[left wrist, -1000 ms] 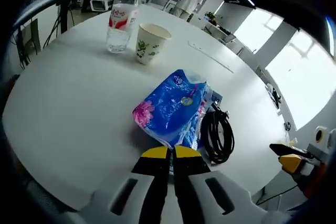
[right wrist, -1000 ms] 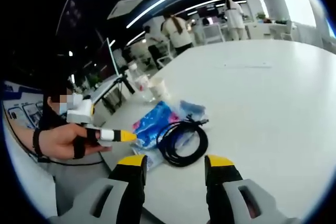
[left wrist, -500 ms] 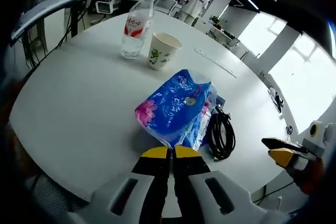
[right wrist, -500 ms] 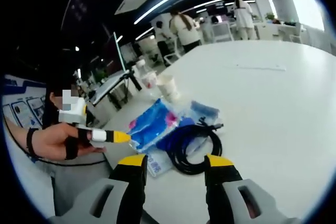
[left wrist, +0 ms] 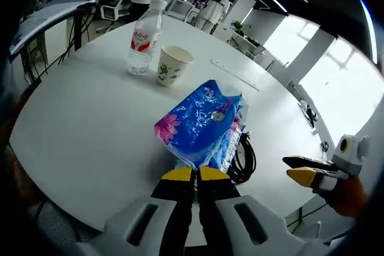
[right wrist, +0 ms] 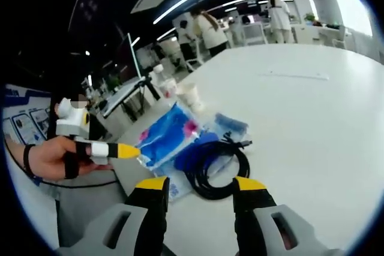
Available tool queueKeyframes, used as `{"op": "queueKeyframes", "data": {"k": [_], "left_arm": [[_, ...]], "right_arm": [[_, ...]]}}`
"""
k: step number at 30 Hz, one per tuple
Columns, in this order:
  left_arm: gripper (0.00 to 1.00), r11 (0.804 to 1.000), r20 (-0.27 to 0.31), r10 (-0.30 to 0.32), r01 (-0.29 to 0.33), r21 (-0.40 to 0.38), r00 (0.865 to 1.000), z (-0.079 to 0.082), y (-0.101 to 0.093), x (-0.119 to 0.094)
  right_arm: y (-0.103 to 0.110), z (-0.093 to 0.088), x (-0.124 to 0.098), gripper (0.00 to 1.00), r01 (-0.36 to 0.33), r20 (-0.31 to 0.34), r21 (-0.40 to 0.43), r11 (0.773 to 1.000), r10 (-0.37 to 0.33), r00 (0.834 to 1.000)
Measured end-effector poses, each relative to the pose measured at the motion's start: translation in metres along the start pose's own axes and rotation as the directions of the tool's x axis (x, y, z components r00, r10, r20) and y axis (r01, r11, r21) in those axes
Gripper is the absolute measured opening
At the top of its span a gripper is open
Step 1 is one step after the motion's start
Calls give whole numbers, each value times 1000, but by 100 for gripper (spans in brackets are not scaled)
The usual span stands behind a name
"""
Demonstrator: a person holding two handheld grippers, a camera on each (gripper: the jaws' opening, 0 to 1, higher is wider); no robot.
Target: Arrange the tabletop items into an orderly group along one side of the table until the central work area is clear of visible clutter.
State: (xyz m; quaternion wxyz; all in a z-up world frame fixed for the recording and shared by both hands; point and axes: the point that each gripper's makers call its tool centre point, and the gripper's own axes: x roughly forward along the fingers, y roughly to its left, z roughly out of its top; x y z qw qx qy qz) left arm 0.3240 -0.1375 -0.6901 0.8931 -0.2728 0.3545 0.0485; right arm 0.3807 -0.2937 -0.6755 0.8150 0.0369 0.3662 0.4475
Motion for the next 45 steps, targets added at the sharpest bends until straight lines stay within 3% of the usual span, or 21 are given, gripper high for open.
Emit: {"op": "queueKeyframes", "data": {"k": [11,20,29,35,45], "left_arm": [[0,996,-3,-79,79,50,997,1,-24,-1],[0,982,-83,-125,135,130,989,-17,-44,6],[0,969,-159,-138,166,185,978,-36,-51,10],[0,947,-241,-146,206,247,960,-54,-58,15],[0,939,-307,-137,223,264,942,-71,-56,15]], "right_arm": [[-5,0,1,42,6,1,7,1000,-6,1000],[-12,-5,-2,42,24,0,28,999,-24,1000],[-22,-12,-7,42,44,-1,50,998,-44,999],[-25,-22,-5,42,50,-28,54,997,-48,998],[-23,-40,4,41,45,-76,44,998,-41,996]]}}
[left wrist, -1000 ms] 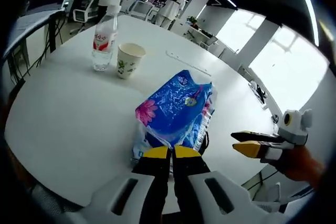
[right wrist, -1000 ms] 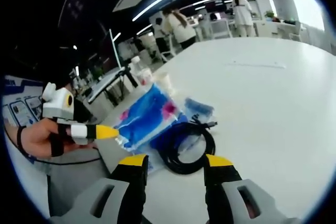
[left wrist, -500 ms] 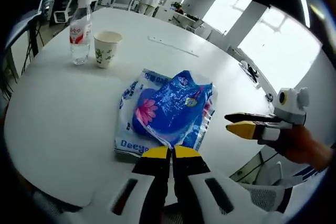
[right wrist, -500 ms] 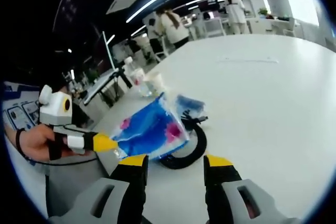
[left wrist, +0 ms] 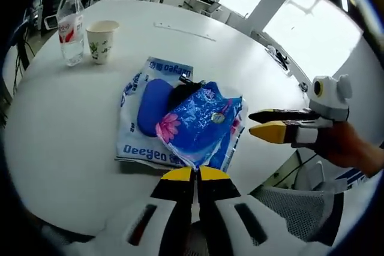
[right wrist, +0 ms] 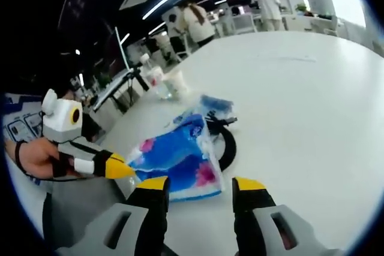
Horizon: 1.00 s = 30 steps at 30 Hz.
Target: Arrange the tabletop items into an orderly group along one side of the table until the central work area is clear of visible clutter.
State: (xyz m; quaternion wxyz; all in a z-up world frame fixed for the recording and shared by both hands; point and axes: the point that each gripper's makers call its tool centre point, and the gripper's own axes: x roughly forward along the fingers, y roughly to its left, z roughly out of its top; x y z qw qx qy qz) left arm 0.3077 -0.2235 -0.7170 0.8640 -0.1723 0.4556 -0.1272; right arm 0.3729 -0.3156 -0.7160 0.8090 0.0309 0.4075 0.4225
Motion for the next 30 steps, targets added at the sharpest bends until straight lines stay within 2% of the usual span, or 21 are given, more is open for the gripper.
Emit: {"op": "queueKeyframes", "data": {"k": [5,8,13,14,16,26,30], "left_arm": [[0,999,-27,-26,27,22,999,-7,-9,2],[0,999,-44,-37,39,33,998,-11,-11,3],[0,998,-53,-39,41,40,998,-14,-12,2],[0,998,-54,-37,40,43,998,-14,-11,2],[0,999,-52,-34,36,39,998,-13,-10,2],[0,1000,-33,-16,16,19,999,-11,-7,3],[0,999,-22,-24,25,37,999,-9,-11,5]], "right_arm": [[-2,-10,7,39,5,-25,-1,1000,-5,1000],[-5,-14,9,34,12,-39,-15,1000,-13,999],[-16,-20,11,12,57,-51,-36,998,-59,997],[-19,-20,10,6,66,-45,-31,997,-68,997],[-24,-20,7,1,83,-32,3,997,-83,996],[-26,-26,0,0,92,-21,50,995,-91,996],[-28,-29,-3,0,104,-29,63,993,-102,994]]}}
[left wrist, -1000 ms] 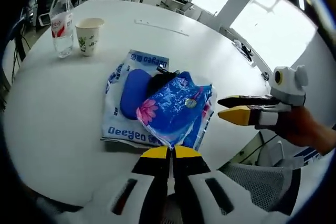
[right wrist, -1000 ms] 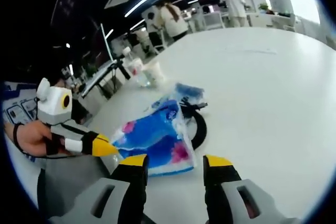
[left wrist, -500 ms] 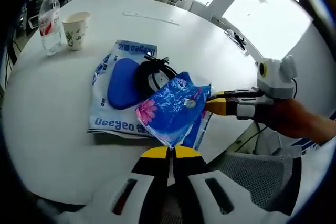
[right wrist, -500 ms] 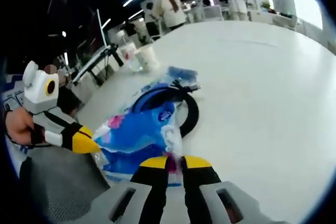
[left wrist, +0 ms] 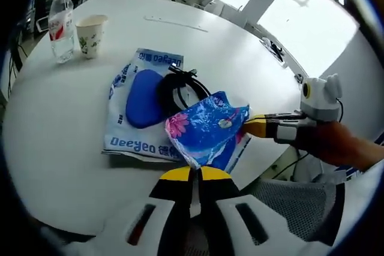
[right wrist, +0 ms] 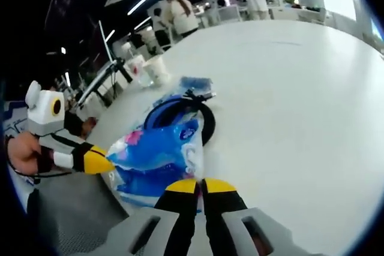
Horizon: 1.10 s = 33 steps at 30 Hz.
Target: Arrange the tabletop items into an orderly group along one side of the table until the central work area is clear of visible clutter.
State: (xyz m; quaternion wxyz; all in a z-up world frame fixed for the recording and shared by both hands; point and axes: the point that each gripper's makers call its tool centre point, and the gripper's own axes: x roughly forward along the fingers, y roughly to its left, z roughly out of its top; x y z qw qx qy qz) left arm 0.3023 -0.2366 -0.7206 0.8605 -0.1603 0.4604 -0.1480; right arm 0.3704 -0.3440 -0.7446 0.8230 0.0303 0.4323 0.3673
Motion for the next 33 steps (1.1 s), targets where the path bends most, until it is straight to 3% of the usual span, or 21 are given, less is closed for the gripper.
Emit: {"op": "queueKeyframes", "data": {"k": [6,18,27,33], "left_arm": [[0,1000,25,2,-2,-4,1000,5,0,0],[4,1000,69,14,-12,-20,998,12,2,-3],[4,1000,155,-3,8,-26,988,32,-1,-12],[7,1000,197,-30,31,-1,980,41,-7,-14]], "right_arm": [[-5,3,-8,0,13,19,68,998,-14,1000],[-16,14,-12,0,45,41,86,995,-48,998],[-13,30,-14,0,24,74,97,995,-32,997],[-22,43,-15,0,45,103,100,994,-55,993]]}}
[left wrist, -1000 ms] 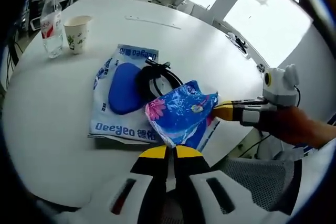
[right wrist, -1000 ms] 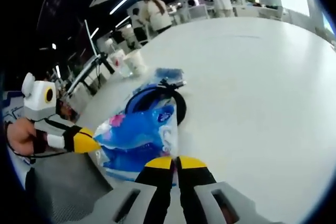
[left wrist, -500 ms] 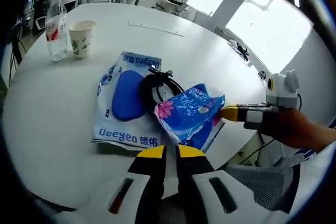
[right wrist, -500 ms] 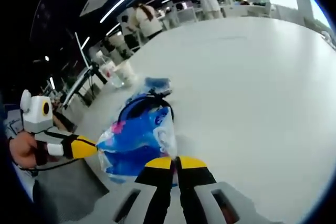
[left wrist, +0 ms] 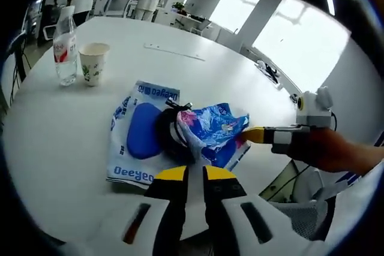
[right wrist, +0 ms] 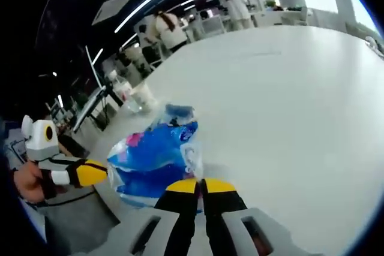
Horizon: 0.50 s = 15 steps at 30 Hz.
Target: Arrange the tabletop items into an orderly group along one side of the table until the central work area is clear of visible clutter.
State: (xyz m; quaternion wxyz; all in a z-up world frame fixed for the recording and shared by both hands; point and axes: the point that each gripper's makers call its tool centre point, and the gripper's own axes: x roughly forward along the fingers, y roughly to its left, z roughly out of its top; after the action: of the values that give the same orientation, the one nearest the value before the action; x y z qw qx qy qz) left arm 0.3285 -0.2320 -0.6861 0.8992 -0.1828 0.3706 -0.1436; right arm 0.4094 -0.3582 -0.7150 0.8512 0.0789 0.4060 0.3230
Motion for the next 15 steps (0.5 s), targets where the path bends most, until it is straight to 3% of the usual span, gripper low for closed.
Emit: {"op": "queueKeyframes", "data": {"k": [4,10,15], "left_arm": [[8,1000,17,-5,5,11,1000,5,-2,0],[8,1000,19,23,-23,0,1000,4,5,-1],[8,999,11,46,-46,-11,999,1,9,-4]], "right_arm": [[-6,5,0,0,15,7,3,1000,-15,1000],[-36,19,-1,0,77,33,76,994,-80,996],[-79,32,-4,0,170,37,140,976,-176,984]]}}
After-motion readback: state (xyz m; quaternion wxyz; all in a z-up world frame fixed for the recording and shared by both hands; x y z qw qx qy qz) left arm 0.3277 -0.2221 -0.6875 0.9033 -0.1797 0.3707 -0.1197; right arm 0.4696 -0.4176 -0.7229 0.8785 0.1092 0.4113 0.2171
